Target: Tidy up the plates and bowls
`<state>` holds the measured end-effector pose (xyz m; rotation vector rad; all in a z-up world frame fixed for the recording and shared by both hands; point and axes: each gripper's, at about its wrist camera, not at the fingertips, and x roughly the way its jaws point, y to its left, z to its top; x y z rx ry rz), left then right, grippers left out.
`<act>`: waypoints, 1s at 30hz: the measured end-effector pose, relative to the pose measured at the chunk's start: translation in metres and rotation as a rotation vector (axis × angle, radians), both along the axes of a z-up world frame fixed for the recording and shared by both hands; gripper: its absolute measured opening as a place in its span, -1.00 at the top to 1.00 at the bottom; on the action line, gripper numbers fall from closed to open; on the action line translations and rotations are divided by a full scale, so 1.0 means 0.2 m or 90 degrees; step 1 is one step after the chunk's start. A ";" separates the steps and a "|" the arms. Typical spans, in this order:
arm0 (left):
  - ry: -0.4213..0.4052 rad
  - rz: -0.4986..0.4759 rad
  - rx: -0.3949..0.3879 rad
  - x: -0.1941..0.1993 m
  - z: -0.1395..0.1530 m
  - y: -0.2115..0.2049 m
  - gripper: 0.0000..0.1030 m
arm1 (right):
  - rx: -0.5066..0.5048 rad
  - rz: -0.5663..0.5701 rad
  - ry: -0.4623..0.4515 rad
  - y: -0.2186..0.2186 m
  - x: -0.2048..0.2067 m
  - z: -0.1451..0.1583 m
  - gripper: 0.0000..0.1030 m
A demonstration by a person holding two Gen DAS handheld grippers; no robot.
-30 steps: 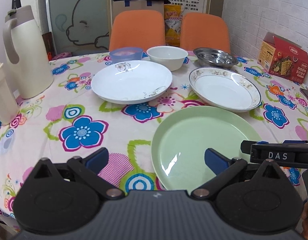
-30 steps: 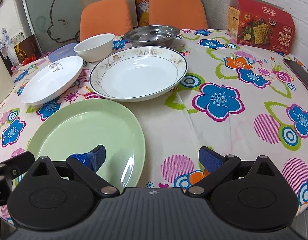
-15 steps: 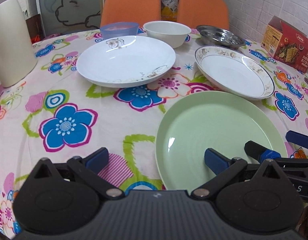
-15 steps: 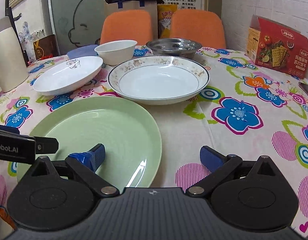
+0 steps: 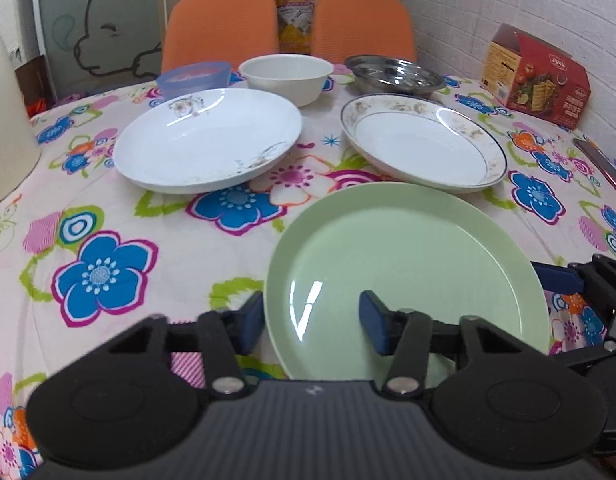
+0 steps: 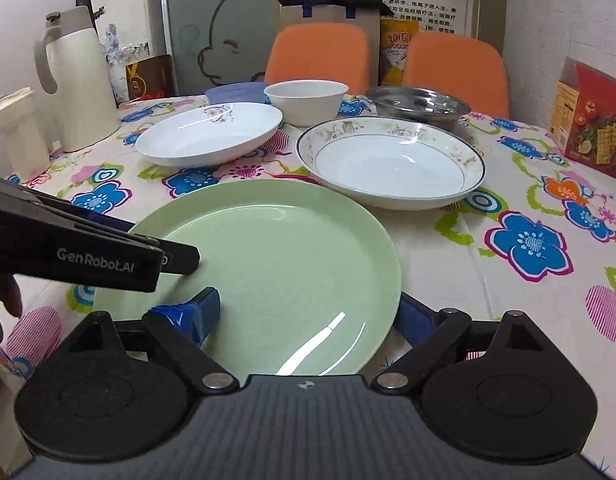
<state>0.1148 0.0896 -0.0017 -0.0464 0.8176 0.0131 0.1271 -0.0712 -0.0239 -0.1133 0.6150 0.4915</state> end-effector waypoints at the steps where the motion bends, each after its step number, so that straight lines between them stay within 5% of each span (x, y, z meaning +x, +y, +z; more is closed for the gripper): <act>1: -0.005 0.004 0.007 0.00 0.00 -0.01 -0.01 | 0.003 -0.004 0.002 0.00 0.00 0.00 -0.54; 9: -0.008 0.032 -0.015 -0.02 0.02 0.04 0.07 | 0.038 -0.027 0.016 0.03 -0.03 0.03 -0.59; 21: 0.004 0.152 -0.019 -0.20 0.03 0.44 0.07 | 0.056 0.095 0.017 0.40 -0.08 0.04 -0.60; 30: -0.009 0.133 -0.018 -0.14 0.00 0.48 0.11 | 0.010 0.085 0.012 0.47 -0.04 0.02 -0.62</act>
